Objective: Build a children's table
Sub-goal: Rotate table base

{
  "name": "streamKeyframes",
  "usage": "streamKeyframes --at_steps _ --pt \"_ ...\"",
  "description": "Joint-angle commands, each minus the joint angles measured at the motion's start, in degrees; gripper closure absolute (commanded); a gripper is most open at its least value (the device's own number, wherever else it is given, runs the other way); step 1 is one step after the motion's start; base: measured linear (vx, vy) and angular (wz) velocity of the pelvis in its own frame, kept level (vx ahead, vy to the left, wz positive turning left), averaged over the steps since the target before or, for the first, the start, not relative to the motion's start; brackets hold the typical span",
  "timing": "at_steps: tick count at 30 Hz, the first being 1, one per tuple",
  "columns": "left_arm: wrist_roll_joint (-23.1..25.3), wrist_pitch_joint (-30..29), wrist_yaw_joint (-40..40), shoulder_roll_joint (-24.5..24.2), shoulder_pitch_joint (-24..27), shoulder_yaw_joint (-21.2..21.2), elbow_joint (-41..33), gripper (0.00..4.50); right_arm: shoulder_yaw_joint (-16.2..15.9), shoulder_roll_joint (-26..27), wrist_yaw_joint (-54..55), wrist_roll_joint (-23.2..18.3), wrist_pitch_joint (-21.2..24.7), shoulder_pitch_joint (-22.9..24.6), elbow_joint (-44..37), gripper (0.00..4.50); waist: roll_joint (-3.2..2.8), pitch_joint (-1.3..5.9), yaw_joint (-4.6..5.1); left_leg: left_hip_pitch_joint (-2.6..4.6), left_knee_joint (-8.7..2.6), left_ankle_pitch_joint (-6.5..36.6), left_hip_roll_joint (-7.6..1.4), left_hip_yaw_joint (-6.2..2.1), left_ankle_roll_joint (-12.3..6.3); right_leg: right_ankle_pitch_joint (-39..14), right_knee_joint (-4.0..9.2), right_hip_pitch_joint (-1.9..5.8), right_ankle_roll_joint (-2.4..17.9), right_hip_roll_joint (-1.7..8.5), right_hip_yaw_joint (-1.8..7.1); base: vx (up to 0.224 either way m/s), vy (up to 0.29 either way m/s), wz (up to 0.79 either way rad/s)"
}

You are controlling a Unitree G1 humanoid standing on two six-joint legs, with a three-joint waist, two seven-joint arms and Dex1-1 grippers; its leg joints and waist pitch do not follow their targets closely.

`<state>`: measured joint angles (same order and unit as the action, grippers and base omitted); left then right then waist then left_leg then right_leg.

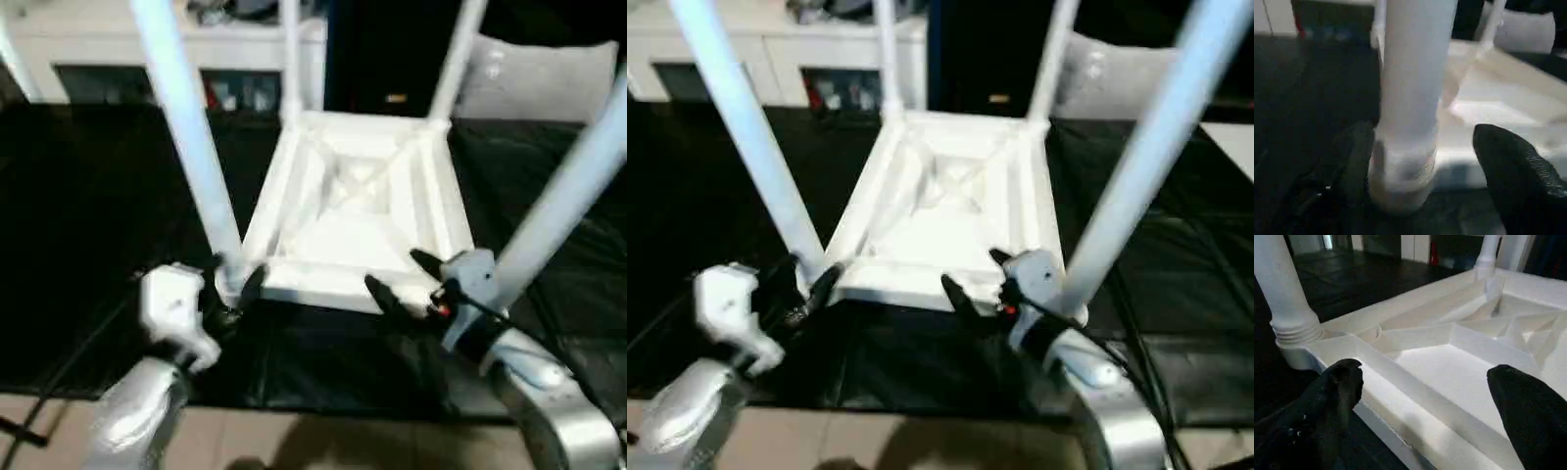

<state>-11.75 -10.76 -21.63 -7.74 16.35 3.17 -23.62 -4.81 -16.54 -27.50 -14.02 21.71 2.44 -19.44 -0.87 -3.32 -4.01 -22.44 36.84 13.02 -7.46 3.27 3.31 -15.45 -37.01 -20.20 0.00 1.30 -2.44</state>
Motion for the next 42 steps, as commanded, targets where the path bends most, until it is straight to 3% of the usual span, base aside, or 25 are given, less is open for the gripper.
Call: streamKeyframes --at_steps 1,2,3,4,5,6,8,9,14,16,17,18,21,24,26,27,31,32,33,36,37,38,42 --pt "-1.60 1.27 -2.43 -0.19 0.79 -0.61 -0.84 0.58 0.90 -0.51 -0.47 -0.98 0.08 0.44 -0.01 0.00 -0.80 3.00 0.06 1.22 -3.44 -23.94 -4.63 -1.05 -6.69 23.61 2.43 1.84 8.94 5.29 2.61 0.000 0.000 0.00" --pt "-1.87 1.43 -2.89 -0.30 1.12 -0.64 -0.85 0.58 0.97 -0.56 -0.48 -1.12 0.15 0.35 0.14 0.00 -0.44 2.47 0.11 0.63 -4.09 -18.30 -4.40 -0.68 -5.89 21.47 2.85 2.27 9.43 5.68 2.74 0.000 0.000 0.00" --pt "-2.05 1.91 -3.06 -0.25 1.17 -0.66 -0.69 0.46 1.15 -0.63 0.16 -0.84 0.66 0.15 0.59 0.00 -0.26 1.30 0.04 0.69 -5.74 1.28 -4.59 -0.05 -3.83 9.20 4.33 2.54 11.28 6.54 3.10 0.000 0.000 0.00" --pt "-2.05 1.91 -3.06 -0.25 1.17 -0.66 -0.69 0.38 1.15 -0.63 0.16 -0.84 0.66 0.15 0.59 0.00 -0.41 1.05 0.01 0.91 -6.21 5.72 -4.87 -0.26 -3.25 5.01 4.59 2.64 11.71 6.74 3.17 0.000 0.000 0.00" --pt "-1.92 2.57 -2.80 -0.12 0.74 -0.39 -0.03 0.32 1.48 -0.62 1.06 -0.65 1.99 -0.15 1.18 0.00 -0.45 0.68 -0.01 1.38 -6.83 12.41 -5.15 -0.19 -2.67 -2.35 5.37 2.33 11.90 6.85 3.45 -0.055 -0.009 0.01" --pt "-1.89 3.04 -2.68 -0.06 0.39 -0.19 0.54 0.24 1.85 -0.53 2.04 -0.39 3.25 -0.45 1.74 0.00 -0.39 0.57 0.06 1.48 -6.95 14.34 -5.20 0.05 -2.28 -5.23 5.64 2.26 11.95 7.00 3.61 -0.055 -0.009 0.01" --pt "-2.18 4.03 -3.38 -1.15 -0.14 -0.19 1.79 0.05 3.05 -0.14 2.15 -1.74 4.51 -0.95 1.98 0.00 -0.65 -0.23 0.14 2.00 -7.54 19.88 -5.14 0.95 -0.21 -16.09 6.58 1.50 10.44 7.01 4.02 0.000 0.000 0.00" --pt "-2.18 4.03 -3.38 -1.15 -0.14 -0.19 1.79 0.05 3.05 -0.14 2.15 -1.74 4.51 -0.95 1.98 0.00 -0.24 -0.02 0.22 2.25 -7.52 20.38 -5.19 1.20 0.30 -19.14 6.98 1.44 9.34 7.20 4.28 0.000 0.000 0.00" --pt "-3.06 4.39 -5.69 -3.15 -1.09 0.49 3.18 0.05 3.49 -1.59 -0.08 -3.05 4.91 -0.20 0.75 0.00 -0.54 0.34 0.30 1.72 -7.71 14.02 -5.22 1.75 -0.85 -12.65 6.54 1.72 8.70 6.88 4.21 0.000 0.000 0.00" --pt "-4.21 3.90 -7.49 -5.25 -3.41 2.13 4.72 0.05 4.40 -3.09 -1.69 -3.65 4.37 0.58 0.88 0.00 -1.08 0.75 0.18 1.79 -7.40 10.31 -5.15 2.06 -1.40 -5.96 6.07 1.82 9.15 6.70 4.15 0.000 0.000 0.00" --pt "-4.28 4.08 -7.88 -5.79 -3.80 2.38 5.18 0.05 4.73 -3.30 -1.83 -3.99 4.63 0.64 0.91 0.00 -0.90 1.13 0.17 1.86 -7.12 7.64 -5.17 2.15 -1.99 -0.28 5.74 1.93 9.59 6.52 4.06 0.000 0.000 0.00" --pt "-4.49 4.10 -8.48 -6.39 -4.00 2.60 5.61 0.05 4.98 -3.79 -1.94 -3.96 4.96 0.75 0.95 0.00 -1.19 1.44 0.24 1.62 -6.75 3.96 -5.13 2.06 -2.74 6.82 4.96 2.21 10.18 6.48 3.85 0.000 0.000 0.00" --pt "-6.45 3.35 -11.29 -8.58 -3.48 3.01 5.97 0.05 6.12 -6.20 -3.13 -3.60 5.65 1.80 1.18 0.00 -1.05 1.75 0.36 1.29 -6.20 -0.50 -4.84 2.25 -4.41 17.08 4.21 2.36 10.46 6.12 3.39 0.000 0.000 0.00" --pt "-8.45 2.33 -13.47 -9.89 -2.90 3.34 5.35 0.05 8.62 -8.17 -3.17 -3.42 6.05 2.07 2.80 0.00 -1.00 1.47 0.26 1.50 -6.50 3.55 -5.06 2.31 -4.33 12.45 4.61 2.36 10.98 6.42 3.41 0.000 0.000 0.00" --pt "-9.67 1.64 -14.79 -10.80 -2.73 3.67 5.13 0.05 11.19 -9.58 -2.16 -2.70 5.76 1.35 5.43 0.00 -1.05 1.13 0.32 1.63 -6.84 6.44 -5.19 2.34 -4.15 6.74 5.05 2.12 11.75 6.59 3.42 0.000 0.000 0.00" --pt "-10.37 1.46 -15.52 -11.37 -2.76 3.84 5.29 0.05 12.83 -10.45 -0.94 -1.70 4.98 0.52 7.60 0.00 -1.06 0.75 0.23 1.84 -7.09 9.35 -5.36 2.52 -3.48 0.11 5.61 1.82 12.52 6.62 3.57 0.000 0.000 0.00" --pt "-11.94 1.14 -17.45 -12.56 -2.70 4.10 5.57 0.05 16.49 -12.14 2.28 -0.34 2.90 -1.58 12.17 0.00 -0.76 0.57 0.07 2.21 -7.35 12.29 -5.34 2.96 -2.15 -8.61 6.23 1.36 12.12 6.68 3.68 0.000 0.000 0.00" --pt "-12.54 0.80 -17.80 -12.77 -2.70 4.19 5.34 0.05 16.83 -12.35 2.18 -0.64 2.88 -1.66 12.38 0.00 -0.29 0.58 0.18 2.21 -7.34 11.84 -5.29 3.26 -2.44 -8.85 6.35 1.32 11.88 6.67 3.72 0.000 0.000 0.00" --pt "-13.72 0.02 -18.25 -13.05 -2.74 4.34 4.86 0.05 16.88 -12.56 2.16 -0.66 2.84 -1.58 12.32 0.00 -0.57 0.75 0.05 2.04 -7.26 10.54 -5.31 3.36 -2.76 -7.96 6.14 1.41 11.59 6.79 3.65 0.000 0.000 0.00" --pt "-16.60 -2.47 -19.75 -13.89 -2.91 4.21 3.61 0.05 16.36 -12.52 1.69 -0.77 2.97 -1.45 11.88 0.00 -0.22 0.99 0.27 1.76 -7.20 7.63 -5.42 3.53 -3.62 -3.83 5.74 1.50 11.22 6.64 3.46 0.000 0.000 0.00" --pt "-17.32 -3.19 -20.32 -14.21 -3.00 4.04 3.37 0.05 16.15 -12.39 1.50 -0.86 3.03 -1.48 11.71 0.00 -0.46 1.16 0.23 1.80 -7.10 6.43 -5.43 3.54 -4.06 -1.84 5.56 1.42 11.41 6.62 3.42 0.000 0.000 0.00" --pt "-17.67 -3.98 -21.35 -14.99 -3.48 3.57 3.26 0.05 15.43 -11.71 0.94 -1.65 3.87 -1.72 10.75 0.00 0.03 1.04 0.40 1.68 -6.99 5.47 -5.37 3.69 -4.71 0.17 5.53 1.40 11.54 6.50 3.41 0.000 0.000 0.00" --pt "-17.44 -4.04 -22.93 -16.49 -8.00 3.09 6.23 0.05 11.09 -11.50 -2.33 -3.95 9.42 -1.47 6.29 0.00 -0.26 1.13 0.30 1.81 -6.93 4.41 -5.32 3.66 -5.88 0.96 5.33 1.43 11.36 6.45 3.34 0.000 0.000 0.00"
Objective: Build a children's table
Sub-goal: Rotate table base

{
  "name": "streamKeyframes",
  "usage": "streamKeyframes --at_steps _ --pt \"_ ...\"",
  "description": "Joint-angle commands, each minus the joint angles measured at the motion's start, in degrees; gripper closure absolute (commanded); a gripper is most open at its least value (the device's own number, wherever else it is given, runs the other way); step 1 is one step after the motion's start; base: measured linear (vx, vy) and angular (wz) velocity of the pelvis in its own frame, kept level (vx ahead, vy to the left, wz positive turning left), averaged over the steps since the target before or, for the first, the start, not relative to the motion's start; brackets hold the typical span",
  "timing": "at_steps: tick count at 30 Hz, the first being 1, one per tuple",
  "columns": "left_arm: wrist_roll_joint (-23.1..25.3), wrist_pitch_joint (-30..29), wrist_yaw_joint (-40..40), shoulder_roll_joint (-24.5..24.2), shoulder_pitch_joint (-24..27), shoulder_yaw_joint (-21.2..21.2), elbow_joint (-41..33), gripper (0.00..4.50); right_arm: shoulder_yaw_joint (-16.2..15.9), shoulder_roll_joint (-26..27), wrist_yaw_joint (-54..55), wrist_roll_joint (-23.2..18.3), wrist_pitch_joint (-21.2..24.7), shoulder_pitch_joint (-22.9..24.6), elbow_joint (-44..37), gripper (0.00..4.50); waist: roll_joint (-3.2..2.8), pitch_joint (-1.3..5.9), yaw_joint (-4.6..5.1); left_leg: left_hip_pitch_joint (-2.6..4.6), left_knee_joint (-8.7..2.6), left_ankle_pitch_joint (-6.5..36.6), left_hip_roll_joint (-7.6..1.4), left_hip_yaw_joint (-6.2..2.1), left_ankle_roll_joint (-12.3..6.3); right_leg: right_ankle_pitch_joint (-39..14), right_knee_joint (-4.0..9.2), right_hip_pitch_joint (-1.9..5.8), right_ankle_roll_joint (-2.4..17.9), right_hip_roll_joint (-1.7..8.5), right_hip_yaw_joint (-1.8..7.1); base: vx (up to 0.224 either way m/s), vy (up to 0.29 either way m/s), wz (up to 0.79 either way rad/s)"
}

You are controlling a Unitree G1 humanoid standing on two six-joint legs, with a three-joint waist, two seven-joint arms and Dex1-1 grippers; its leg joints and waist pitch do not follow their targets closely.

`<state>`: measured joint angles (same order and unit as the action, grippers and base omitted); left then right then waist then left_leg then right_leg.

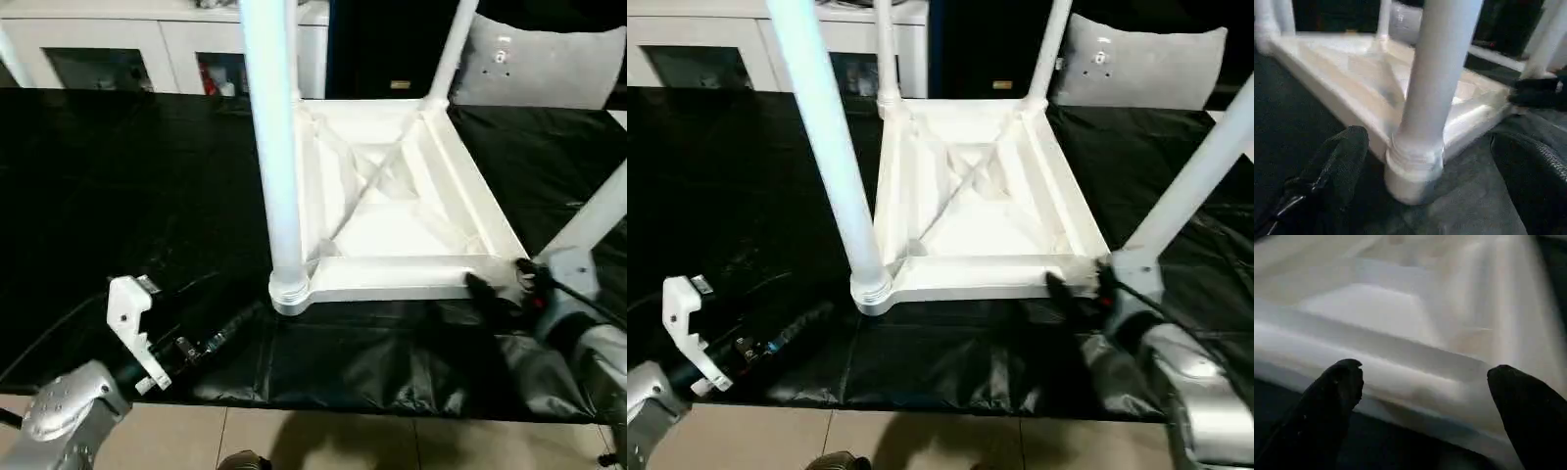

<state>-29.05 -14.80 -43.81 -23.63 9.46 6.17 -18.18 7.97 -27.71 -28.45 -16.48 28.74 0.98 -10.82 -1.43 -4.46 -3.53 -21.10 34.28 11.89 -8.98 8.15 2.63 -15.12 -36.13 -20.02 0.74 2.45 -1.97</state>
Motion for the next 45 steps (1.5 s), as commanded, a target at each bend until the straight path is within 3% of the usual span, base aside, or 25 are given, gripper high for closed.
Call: streamKeyframes --at_steps 1,2,4,7,9,14,16,17,21,25,27,30,31,37,41,43,45 --pt "-0.26 -0.08 -1.01 -0.77 -1.64 0.09 1.25 0.05 -2.01 -0.58 -1.54 -1.52 2.62 0.10 -2.59 0.00 0.38 2.10 -0.16 0.53 -4.45 6.35 -3.77 -1.15 -4.99 -0.68 4.68 1.23 10.52 5.33 2.91 0.000 0.000 0.00" --pt "-0.37 -0.27 -1.60 -1.15 -2.91 0.07 2.40 0.05 -2.76 -1.34 -2.14 -1.69 3.23 0.54 -3.30 0.00 0.09 2.04 -0.23 0.58 -4.53 7.02 -3.83 -1.17 -4.43 -2.07 4.80 1.22 10.57 5.49 2.94 0.000 0.000 0.00" --pt "-0.79 -0.97 -2.75 -1.86 -4.28 -0.23 3.52 0.05 -3.18 -2.27 -3.51 -2.42 3.43 1.42 -4.16 0.00 0.34 2.18 -0.15 0.48 -4.50 6.78 -3.89 -1.12 -3.82 -1.94 4.70 1.36 10.65 5.54 3.00 0.000 0.000 0.00" --pt "-1.31 -1.97 -4.00 -2.74 -6.09 -0.84 4.51 0.05 -2.45 -2.62 -4.10 -3.15 4.63 2.30 -5.12 0.00 0.16 2.31 -0.23 0.49 -4.44 6.08 -3.87 -1.11 -3.59 0.08 4.51 1.35 10.98 5.48 2.99 0.000 0.000 0.00" --pt "-1.31 -2.53 -5.27 -3.13 -8.05 -1.90 5.46 0.05 -2.38 -3.88 -5.33 -3.55 6.46 3.20 -6.41 0.00 0.66 2.05 -0.19 0.51 -4.57 6.77 -3.91 -1.03 -3.70 -1.17 4.71 1.32 10.94 5.53 3.05 0.000 0.000 0.00" --pt "0.85 -2.07 -8.68 -2.63 -15.07 -5.81 10.75 0.05 -4.45 -6.43 -6.31 -2.67 9.25 4.17 -7.89 0.00 0.59 1.96 -0.56 0.66 -4.60 6.46 -3.87 -0.95 -3.51 -3.12 4.93 1.21 10.50 5.64 3.12 0.000 0.000 0.00" --pt "2.59 -1.12 -9.18 -2.09 -18.33 -7.41 13.51 0.05 -4.88 -6.55 -5.53 -1.78 8.84 3.90 -7.02 0.00 0.63 2.18 -0.47 0.71 -4.49 5.82 -3.96 -0.99 -3.09 -2.18 4.78 1.30 10.96 5.77 3.11 0.000 0.000 0.00" --pt "4.14 -0.27 -9.67 -1.58 -20.90 -8.88 15.73 0.05 -4.97 -6.46 -5.05 -1.34 9.31 3.85 -6.27 0.00 0.96 2.26 -0.37 0.59 -4.41 4.65 -3.95 -0.98 -3.30 -0.20 4.61 1.45 11.10 5.73 3.07 0.000 0.000 0.00" --pt "4.07 -0.04 -11.30 0.91 -26.20 -10.48 20.27 0.05 -5.31 -6.55 -4.05 -0.30 10.21 3.67 -4.73 0.00 1.14 2.48 -0.18 0.30 -4.06 1.87 -3.76 -0.93 -4.55 5.16 4.06 1.80 12.38 5.89 2.95 0.000 0.000 0.00" --pt "3.36 0.41 -13.79 3.46 -31.11 -12.35 24.06 0.05 -5.09 -6.57 -1.89 1.11 11.32 3.28 -2.93 0.00 1.13 2.46 -0.21 0.50 -4.10 2.80 -3.95 -0.89 -4.04 3.47 4.22 1.83 13.47 5.98 2.92 0.000 0.000 0.00" --pt "3.90 1.81 -13.70 5.13 -32.97 -13.12 25.37 0.05 -4.36 -6.29 -0.59 1.61 12.09 3.10 -1.98 0.00 1.17 2.50 -0.23 0.36 -3.98 1.79 -4.02 -0.96 -4.50 6.11 3.95 2.03 14.23 6.16 2.93 0.000 0.000 0.00" --pt "2.11 0.24 -14.45 7.72 -34.21 -14.44 24.14 0.05 -4.03 -6.39 1.15 3.54 11.53 3.05 0.32 0.00 1.34 2.54 -0.22 0.33 -3.84 1.41 -4.00 -0.83 -4.96 7.26 3.97 2.13 14.89 6.27 2.94 0.000 0.000 0.00" --pt "1.43 -0.58 -14.42 8.26 -34.14 -14.69 23.34 0.05 -3.89 -6.35 1.49 3.85 11.25 3.11 0.76 0.00 1.03 2.51 -0.32 0.34 -3.85 1.91 -4.05 -0.86 -4.94 6.54 3.94 2.13 14.99 6.31 2.91 0.000 0.000 0.00" --pt "-3.94 -8.41 -18.10 8.03 -30.69 -17.79 15.13 0.05 -3.28 -5.22 2.23 4.09 8.41 1.93 3.48 0.00 1.48 2.44 -0.49 0.32 -3.94 2.12 -4.16 -0.75 -5.30 5.26 3.96 2.11 15.45 6.29 2.86 0.000 0.000 0.00" --pt "-5.98 -11.69 -19.13 6.95 -28.42 -19.46 10.88 0.05 -4.98 -4.13 1.88 5.13 3.84 -1.29 7.28 0.00 1.42 2.33 0.12 0.14 -4.00 2.45 -4.03 -0.72 -5.34 4.02 4.04 2.12 15.68 6.10 2.73 0.000 0.000 0.00" --pt "-5.98 -11.94 -18.43 7.24 -27.65 -20.03 9.77 0.05 -5.96 -2.97 1.12 5.46 1.29 -3.68 9.46 0.00 1.77 2.42 0.62 0.10 -3.95 2.89 -3.97 -0.64 -5.27 2.87 4.14 2.26 15.82 6.04 2.72 0.000 0.000 0.00" --pt "-6.15 -12.24 -17.52 8.03 -27.01 -20.54 9.01 0.05 -7.23 -2.06 0.70 6.02 -0.29 -6.08 11.52 0.00 1.75 2.46 1.10 0.05 -3.90 2.37 -3.87 -0.60 -5.26 2.18 4.23 2.36 15.71 5.94 2.70 0.000 0.000 0.00"
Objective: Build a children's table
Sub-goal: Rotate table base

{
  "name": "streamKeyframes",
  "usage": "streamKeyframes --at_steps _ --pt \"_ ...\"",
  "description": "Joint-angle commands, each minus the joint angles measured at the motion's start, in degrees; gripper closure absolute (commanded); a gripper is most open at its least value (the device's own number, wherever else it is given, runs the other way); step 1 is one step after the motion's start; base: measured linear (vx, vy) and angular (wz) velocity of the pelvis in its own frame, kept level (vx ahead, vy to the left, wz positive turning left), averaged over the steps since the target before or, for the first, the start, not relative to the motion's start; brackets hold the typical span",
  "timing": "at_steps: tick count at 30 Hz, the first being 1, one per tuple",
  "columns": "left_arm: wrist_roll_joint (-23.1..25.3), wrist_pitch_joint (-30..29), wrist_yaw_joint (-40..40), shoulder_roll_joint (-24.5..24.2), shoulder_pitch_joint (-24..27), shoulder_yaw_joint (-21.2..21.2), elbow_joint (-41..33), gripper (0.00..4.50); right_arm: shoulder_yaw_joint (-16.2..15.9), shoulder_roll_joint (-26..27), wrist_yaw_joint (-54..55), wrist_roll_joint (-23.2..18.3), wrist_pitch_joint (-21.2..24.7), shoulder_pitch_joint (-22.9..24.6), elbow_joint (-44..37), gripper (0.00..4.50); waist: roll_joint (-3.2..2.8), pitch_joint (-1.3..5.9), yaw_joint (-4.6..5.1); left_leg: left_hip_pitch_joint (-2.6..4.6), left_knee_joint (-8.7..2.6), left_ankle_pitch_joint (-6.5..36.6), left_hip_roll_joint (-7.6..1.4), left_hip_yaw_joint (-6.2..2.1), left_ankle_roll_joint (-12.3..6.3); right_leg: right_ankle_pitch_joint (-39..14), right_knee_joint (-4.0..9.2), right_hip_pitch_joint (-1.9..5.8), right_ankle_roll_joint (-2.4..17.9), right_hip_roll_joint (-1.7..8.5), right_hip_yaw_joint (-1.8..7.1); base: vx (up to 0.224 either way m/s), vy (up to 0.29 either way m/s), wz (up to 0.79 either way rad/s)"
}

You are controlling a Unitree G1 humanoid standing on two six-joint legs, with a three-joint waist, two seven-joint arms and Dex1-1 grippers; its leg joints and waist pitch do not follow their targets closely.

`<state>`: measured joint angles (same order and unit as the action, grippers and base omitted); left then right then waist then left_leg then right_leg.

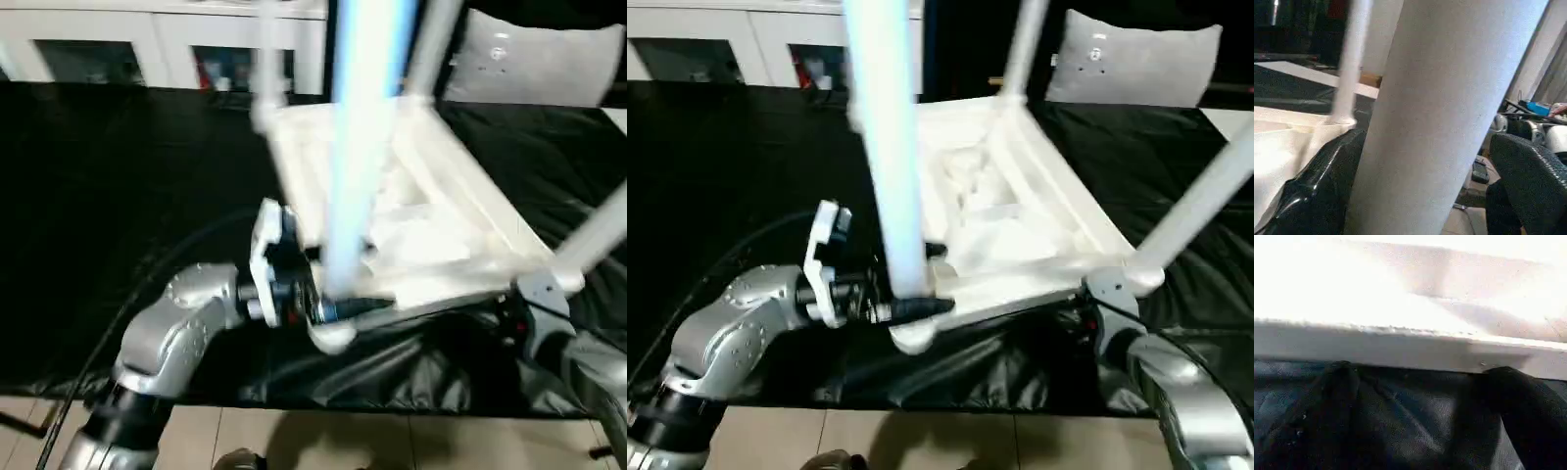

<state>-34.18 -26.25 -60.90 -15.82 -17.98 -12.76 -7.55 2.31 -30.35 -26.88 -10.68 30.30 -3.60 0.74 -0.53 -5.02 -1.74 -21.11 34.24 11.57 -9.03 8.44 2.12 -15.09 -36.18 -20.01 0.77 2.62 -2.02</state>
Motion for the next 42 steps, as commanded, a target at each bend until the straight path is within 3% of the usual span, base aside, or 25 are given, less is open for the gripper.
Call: streamKeyframes --at_steps 1,2,6,7,9,14,16,22,24,28,34,39,42 --pt "-0.83 -0.64 -0.12 0.56 0.53 -1.87 -1.71 0.05 -2.15 0.81 -1.05 0.49 -2.27 -2.36 0.62 0.00 0.85 2.94 -0.58 0.03 -3.85 2.58 -3.82 -0.90 -4.81 2.19 4.31 2.35 15.53 5.71 2.79 0.000 0.000 0.00" --pt "-0.68 -0.78 0.22 0.92 0.60 -2.07 -1.85 0.05 -2.88 1.08 -1.25 0.96 -2.95 -3.44 1.62 0.00 1.15 3.21 -0.46 0.08 -3.74 2.18 -3.83 -0.79 -4.86 2.71 4.29 2.49 15.51 5.72 2.81 0.000 0.000 0.00" --pt "-0.82 -1.73 1.33 1.62 0.59 -2.26 -2.82 0.05 -5.30 2.10 -2.60 2.47 -6.01 -7.19 5.13 0.00 0.95 3.38 -0.47 0.09 -3.47 0.79 -3.77 -0.66 -5.24 5.11 3.98 2.46 15.74 5.60 2.85 0.000 0.000 0.00" --pt "-0.88 -1.95 1.66 1.87 0.53 -2.22 -3.01 0.05 -5.87 2.65 -3.05 3.04 -7.12 -8.33 6.55 0.00 1.16 3.70 -0.35 0.00 -3.41 0.20 -3.76 -0.67 -5.38 5.99 3.79 2.72 15.88 5.57 2.84 0.000 0.000 0.00" --pt "-1.00 -2.18 2.16 2.65 0.14 -2.32 -3.08 0.05 -8.19 4.56 -4.06 4.45 -9.54 -11.48 9.70 0.00 0.77 3.91 -0.24 -0.06 -3.27 -0.71 -3.72 -0.69 -5.53 7.69 3.53 2.63 16.56 5.49 2.65 0.000 0.000 0.00" --pt "-0.53 -2.13 3.07 4.00 0.01 -3.51 -3.36 0.05 -10.41 9.46 -5.32 4.31 -13.18 -15.71 13.23 0.00 0.97 4.46 0.02 -0.08 -2.92 -2.63 -3.81 -0.66 -6.49 12.39 2.94 2.88 17.55 5.46 2.65 0.000 0.000 0.00" --pt "-0.52 -2.22 3.49 4.44 0.05 -3.73 -3.62 0.05 -11.96 10.83 -6.30 5.26 -14.90 -17.20 15.31 0.00 1.14 4.51 0.22 -0.19 -2.88 -2.72 -3.72 -0.62 -6.82 12.88 2.88 2.99 17.77 5.42 2.62 0.000 0.000 0.00" --pt "1.39 -0.17 4.99 6.55 -1.01 -3.80 -1.40 0.05 -12.87 14.55 -5.65 7.12 -18.07 -21.48 21.72 0.00 0.94 4.76 0.28 -0.03 -2.66 -3.38 -3.80 -0.52 -6.86 12.87 2.62 2.82 18.54 5.40 2.57 0.000 0.000 0.00" --pt "3.74 2.50 7.02 8.36 -2.89 -3.67 1.71 0.05 -12.60 16.45 -5.80 7.32 -19.62 -23.03 24.74 0.00 1.32 4.81 0.07 0.02 -2.66 -3.17 -3.92 -0.47 -6.84 12.68 2.57 2.75 18.30 5.48 2.61 0.000 0.000 0.00" --pt "6.34 6.52 10.96 11.21 -5.81 -2.00 6.44 0.05 -12.84 16.38 -5.88 8.08 -21.06 -22.94 26.74 0.00 1.23 4.68 -1.02 0.32 -2.67 -0.85 -4.09 -0.38 -5.54 9.78 2.92 2.63 17.53 5.67 2.80 0.000 0.000 0.00" --pt "15.09 15.46 19.99 14.48 -10.33 -0.95 15.73 0.05 -9.17 13.90 -1.80 9.67 -22.13 -21.63 30.21 0.00 1.15 4.92 -2.08 0.45 -2.68 0.31 -4.13 -0.45 -4.06 9.53 2.86 2.69 16.33 5.82 2.90 0.000 0.000 0.00" --pt "17.20 18.88 21.75 16.02 -12.03 -0.46 19.79 0.05 -4.82 11.59 -0.55 7.78 -22.02 -17.72 28.83 0.00 0.96 5.18 -3.14 0.43 -2.53 -0.62 -4.09 -0.44 -4.31 12.55 2.63 2.67 15.77 5.83 2.91 0.000 0.000 0.00" --pt "15.41 17.40 18.25 15.09 -10.90 -1.06 18.15 0.05 -3.07 10.72 -1.34 5.87 -21.88 -15.35 26.21 0.00 1.01 5.19 -3.70 0.35 -2.56 -0.45 -4.15 -0.49 -4.94 13.12 2.57 2.63 15.62 5.91 2.86 0.000 0.000 0.00"
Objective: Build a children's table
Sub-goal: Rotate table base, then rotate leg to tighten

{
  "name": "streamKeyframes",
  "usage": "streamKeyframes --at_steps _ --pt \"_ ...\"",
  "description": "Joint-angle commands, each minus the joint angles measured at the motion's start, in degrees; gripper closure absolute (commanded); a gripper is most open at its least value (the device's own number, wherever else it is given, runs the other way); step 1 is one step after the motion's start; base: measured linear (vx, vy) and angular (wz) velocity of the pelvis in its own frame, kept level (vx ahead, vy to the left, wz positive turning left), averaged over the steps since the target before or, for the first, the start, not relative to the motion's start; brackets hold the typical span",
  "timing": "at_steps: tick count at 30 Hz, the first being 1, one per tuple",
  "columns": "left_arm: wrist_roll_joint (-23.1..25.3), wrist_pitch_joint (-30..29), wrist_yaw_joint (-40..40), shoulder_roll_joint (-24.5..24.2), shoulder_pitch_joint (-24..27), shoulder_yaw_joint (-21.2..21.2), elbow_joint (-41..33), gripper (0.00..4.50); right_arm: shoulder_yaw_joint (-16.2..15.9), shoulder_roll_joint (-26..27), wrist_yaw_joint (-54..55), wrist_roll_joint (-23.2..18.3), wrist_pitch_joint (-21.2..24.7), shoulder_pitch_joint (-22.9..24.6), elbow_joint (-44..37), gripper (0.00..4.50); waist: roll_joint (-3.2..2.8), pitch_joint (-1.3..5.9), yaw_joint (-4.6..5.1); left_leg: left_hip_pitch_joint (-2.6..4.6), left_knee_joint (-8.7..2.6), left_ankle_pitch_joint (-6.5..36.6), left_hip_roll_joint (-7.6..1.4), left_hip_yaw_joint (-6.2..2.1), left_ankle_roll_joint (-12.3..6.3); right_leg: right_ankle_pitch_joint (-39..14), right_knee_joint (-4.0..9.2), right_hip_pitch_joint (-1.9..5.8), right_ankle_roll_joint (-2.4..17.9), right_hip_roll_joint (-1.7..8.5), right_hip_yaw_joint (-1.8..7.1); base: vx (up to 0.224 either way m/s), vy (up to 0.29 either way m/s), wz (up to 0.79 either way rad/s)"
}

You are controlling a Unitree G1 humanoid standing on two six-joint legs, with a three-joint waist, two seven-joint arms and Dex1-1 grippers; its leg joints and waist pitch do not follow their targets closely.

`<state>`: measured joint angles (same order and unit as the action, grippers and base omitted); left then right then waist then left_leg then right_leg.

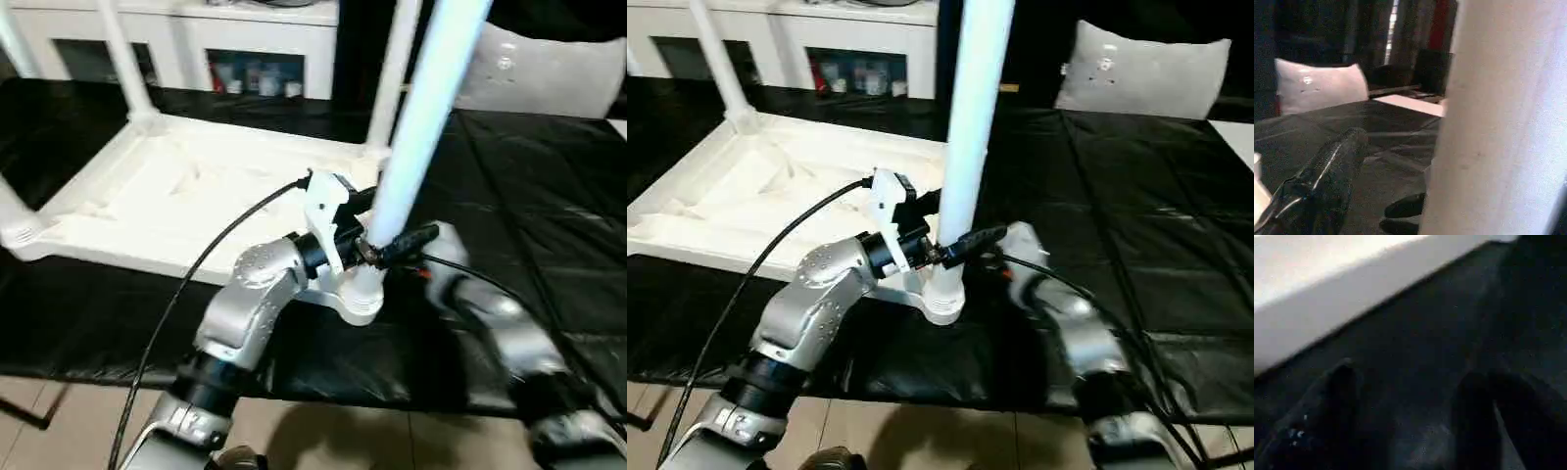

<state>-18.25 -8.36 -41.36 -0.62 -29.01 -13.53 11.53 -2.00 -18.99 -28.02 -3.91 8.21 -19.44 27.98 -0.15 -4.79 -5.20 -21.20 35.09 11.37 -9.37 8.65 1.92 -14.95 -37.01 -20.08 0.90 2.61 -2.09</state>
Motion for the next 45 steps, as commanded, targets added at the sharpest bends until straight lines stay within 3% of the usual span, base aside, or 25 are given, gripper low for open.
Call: streamKeyframes --at_steps 1,4,5,8,14,17,21,22,23,25,26,28,29,34,41,45 --pt "-1.26 -1.36 -3.40 -1.06 0.77 -0.80 -1.66 0.05 1.88 -0.94 -0.64 -1.64 0.07 1.32 -2.09 0.00 0.69 4.95 -0.13 0.36 -3.45 -0.07 -3.77 -0.72 -4.78 12.73 3.38 2.72 15.59 5.93 2.91 0.000 0.000 0.00" --pt "-3.59 -3.70 -9.09 -4.17 2.89 -1.49 -3.17 0.05 3.18 -1.76 -1.36 -2.79 -0.40 2.76 -4.21 0.00 0.55 4.78 0.01 0.26 -3.63 1.19 -3.81 -0.77 -4.66 10.39 3.58 2.67 15.60 5.94 2.83 0.000 0.000 0.00" --pt "-4.16 -4.57 -10.74 -5.29 3.42 -1.69 -3.42 0.05 3.48 -1.94 -1.49 -2.98 -0.42 3.00 -4.56 0.00 0.23 4.78 0.01 0.47 -3.59 1.81 -3.74 -0.68 -4.47 9.27 3.70 2.47 15.61 5.90 2.86 0.000 0.000 0.00" --pt "-3.88 -4.96 -15.88 -9.22 4.46 -2.79 -2.67 0.05 4.31 -2.48 -2.81 -3.90 -0.71 3.82 -5.82 0.00 0.09 4.58 0.12 0.68 -3.83 4.02 -3.74 -0.61 -3.61 4.86 4.18 2.25 15.42 5.78 2.89 0.000 0.000 0.00" --pt "-1.25 -1.14 -20.84 -14.70 1.97 -0.80 4.42 0.32 4.20 -4.90 -7.68 -5.48 -1.36 6.20 -10.50 0.00 -0.04 4.81 0.03 0.72 -3.81 2.58 -3.77 -0.63 -3.79 7.12 3.94 2.28 14.45 5.75 2.86 0.000 0.000 0.00" --pt "1.76 2.02 -22.46 -17.31 -0.04 -2.02 7.68 0.43 3.44 -6.65 -12.11 -7.29 -0.10 8.06 -13.79 0.00 0.10 4.81 -0.21 0.58 -3.93 2.54 -3.80 -0.77 -4.67 7.41 3.90 2.37 13.93 5.85 2.77 0.000 0.000 0.00" --pt "10.69 10.69 -26.64 -22.71 -4.93 -7.69 17.28 0.80 4.47 -9.42 -17.76 -12.46 5.97 11.78 -21.13 0.00 -0.02 4.66 -0.27 0.66 -4.03 3.28 -3.66 -0.88 -5.38 5.72 4.45 2.28 13.03 5.77 2.82 0.000 0.000 0.00" --pt "11.46 11.88 -26.81 -22.79 -5.90 -7.85 19.09 0.84 4.57 -9.91 -18.35 -12.99 6.23 12.33 -22.22 0.00 0.00 4.75 -0.23 0.63 -4.08 3.53 -3.83 -0.92 -5.00 5.69 4.19 2.36 12.97 5.92 2.82 0.000 0.000 0.00" --pt "12.25 13.08 -27.49 -22.81 -7.71 -7.93 22.18 0.95 4.78 -10.74 -19.41 -14.05 6.49 13.31 -24.26 0.00 -0.53 4.75 -0.22 0.69 -4.07 3.84 -3.89 -0.92 -4.55 5.51 4.30 2.16 13.20 5.97 2.75 0.000 0.000 0.00" --pt "13.19 15.18 -28.26 -22.64 -10.26 -7.95 26.23 1.18 5.23 -11.74 -20.42 -14.83 6.12 14.77 -27.12 0.00 -0.33 4.76 -0.32 0.73 -4.13 4.41 -3.91 -0.96 -4.14 5.46 4.42 2.27 13.59 6.13 2.76 0.000 0.000 0.00" --pt "13.84 16.11 -28.56 -22.65 -11.38 -8.12 27.84 1.21 5.42 -12.14 -20.65 -14.78 5.67 15.44 -28.42 0.00 -0.71 4.84 -0.41 0.73 -4.12 4.82 -4.03 -1.07 -3.71 5.71 4.25 2.30 14.14 6.36 2.75 0.000 0.000 0.00" --pt "14.40 17.00 -29.10 -22.63 -12.24 -8.22 29.32 1.29 5.57 -12.44 -20.85 -14.92 5.93 15.90 -29.60 0.00 -0.46 4.81 -0.39 0.68 -4.18 4.98 -4.05 -1.04 -3.49 6.28 4.23 2.30 14.93 6.39 2.73 0.000 0.000 0.00" --pt "14.91 17.50 -29.12 -22.65 -12.82 -8.46 30.27 1.46 5.60 -12.62 -20.90 -15.12 6.43 16.29 -30.48 0.00 -0.64 4.68 -0.44 0.59 -4.11 4.97 -3.94 -1.02 -3.67 6.46 4.20 2.27 15.38 6.48 2.74 0.000 0.000 0.00" --pt "17.98 23.13 -28.95 -21.83 -16.07 -9.26 38.17 1.75 4.78 -14.95 -22.13 -16.96 11.55 18.53 -35.44 0.00 -0.75 4.72 -0.59 0.64 -4.03 5.08 -3.84 -1.02 -4.39 5.46 4.53 2.39 14.88 6.43 2.75 0.000 0.000 0.00" --pt "19.22 25.37 -29.96 -20.75 -17.60 -8.89 42.74 2.47 4.31 -17.69 -26.46 -20.74 15.29 20.85 -41.08 0.00 -0.83 4.39 -1.11 0.68 -4.38 7.27 -4.19 -1.07 -3.89 2.13 4.83 2.22 15.09 6.65 2.73 0.000 0.000 0.00" --pt "19.73 26.72 -31.68 -20.08 -18.85 -8.77 46.02 2.56 3.96 -18.95 -27.20 -21.88 16.90 21.45 -43.08 0.00 -0.86 4.35 -1.25 0.74 -4.49 7.92 -4.26 -1.10 -3.41 0.18 5.01 2.14 14.91 6.84 2.78 0.000 0.000 0.00"
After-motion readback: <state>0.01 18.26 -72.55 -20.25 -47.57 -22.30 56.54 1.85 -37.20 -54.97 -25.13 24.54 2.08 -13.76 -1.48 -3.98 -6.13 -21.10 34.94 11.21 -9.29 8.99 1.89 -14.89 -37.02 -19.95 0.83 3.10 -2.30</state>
